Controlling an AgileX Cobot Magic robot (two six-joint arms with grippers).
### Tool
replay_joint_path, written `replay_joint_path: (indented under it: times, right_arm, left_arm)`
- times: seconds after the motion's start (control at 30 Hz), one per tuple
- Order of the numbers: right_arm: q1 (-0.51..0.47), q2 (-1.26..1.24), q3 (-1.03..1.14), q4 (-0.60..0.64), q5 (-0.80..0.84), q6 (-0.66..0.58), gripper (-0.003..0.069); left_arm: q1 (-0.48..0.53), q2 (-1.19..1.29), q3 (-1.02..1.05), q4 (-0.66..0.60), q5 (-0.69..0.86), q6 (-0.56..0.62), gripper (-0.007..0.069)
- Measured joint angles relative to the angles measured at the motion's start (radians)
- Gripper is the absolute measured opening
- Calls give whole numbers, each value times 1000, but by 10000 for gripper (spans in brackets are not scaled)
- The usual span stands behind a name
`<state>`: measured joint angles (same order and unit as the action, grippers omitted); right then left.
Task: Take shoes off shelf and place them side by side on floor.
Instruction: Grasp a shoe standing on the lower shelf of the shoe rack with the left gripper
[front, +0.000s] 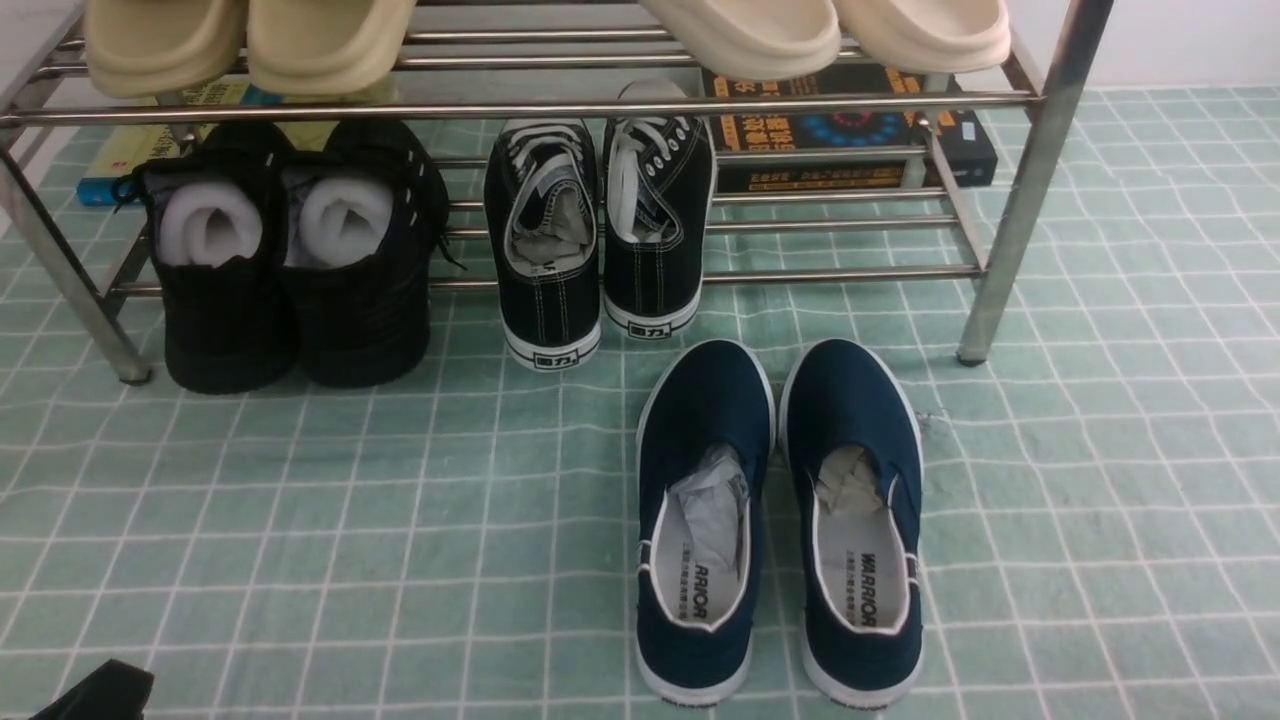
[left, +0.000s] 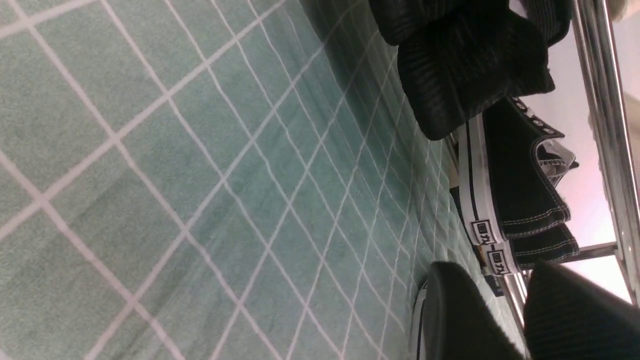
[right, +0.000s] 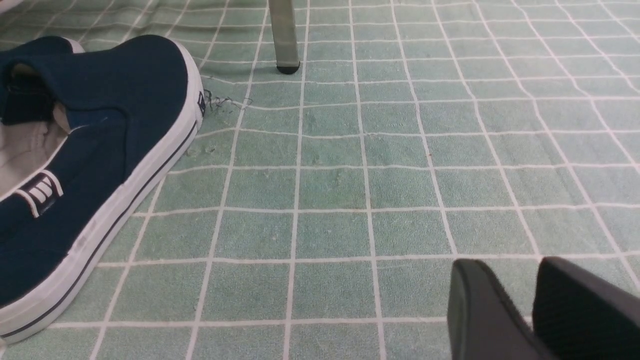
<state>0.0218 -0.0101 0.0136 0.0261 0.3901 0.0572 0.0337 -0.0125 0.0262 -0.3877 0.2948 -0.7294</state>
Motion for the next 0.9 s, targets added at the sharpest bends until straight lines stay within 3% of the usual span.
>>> replay_joint_path:
  times: [0.17, 0.3, 0.4, 0.53, 0.67, 0.8, 0.9]
  right_arm:
    - [0, 0, 0, 0, 0, 0, 203]
    - [0, 0, 0, 0, 0, 0, 206]
    - [0, 0, 0, 0, 0, 0, 207]
    - [0, 0, 0, 0, 0, 0, 207]
    - [0, 0, 0, 0, 0, 0, 209]
    - [0, 0, 0, 0, 0, 0, 213]
    - [0, 0, 0, 0, 0, 0, 217]
  left_arm:
    - [0, 0, -5, 1, -5, -1, 217]
    - [0, 6, -149, 46, 157, 30, 79]
    - [0, 99, -294, 158, 274, 40, 7]
    - [0, 343, -472, 297, 461, 59, 1]
    - [0, 661, -656, 357, 572, 171, 2]
    - [0, 884, -810, 340, 606, 297, 23]
    - [-40, 1103, -963, 244, 629, 457, 70]
